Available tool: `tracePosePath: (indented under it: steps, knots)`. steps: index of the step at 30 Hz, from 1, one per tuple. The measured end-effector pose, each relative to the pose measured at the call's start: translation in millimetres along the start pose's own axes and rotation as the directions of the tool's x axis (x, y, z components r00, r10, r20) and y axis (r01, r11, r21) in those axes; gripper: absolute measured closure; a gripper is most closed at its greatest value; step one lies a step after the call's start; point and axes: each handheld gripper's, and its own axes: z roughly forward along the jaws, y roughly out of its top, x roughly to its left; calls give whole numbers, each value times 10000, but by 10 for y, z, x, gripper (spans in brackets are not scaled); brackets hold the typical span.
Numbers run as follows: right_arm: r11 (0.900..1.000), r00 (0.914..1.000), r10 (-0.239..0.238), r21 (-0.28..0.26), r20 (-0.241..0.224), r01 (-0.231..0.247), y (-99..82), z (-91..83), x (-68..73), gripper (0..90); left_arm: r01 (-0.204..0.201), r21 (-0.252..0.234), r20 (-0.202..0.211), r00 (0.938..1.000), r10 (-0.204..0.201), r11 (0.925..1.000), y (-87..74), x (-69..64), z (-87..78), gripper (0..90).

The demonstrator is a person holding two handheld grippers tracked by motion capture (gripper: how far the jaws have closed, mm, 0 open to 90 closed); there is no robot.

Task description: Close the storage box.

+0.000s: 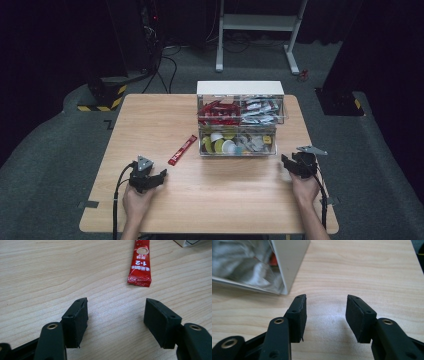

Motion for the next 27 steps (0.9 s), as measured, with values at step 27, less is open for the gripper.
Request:
tracePosePath:
  steps: [27]
  knots:
    - [9990, 9963, -327, 330, 792, 302, -83, 73, 34, 362, 14, -10, 60, 10000, -14, 10000, -1, 10, -2, 358]
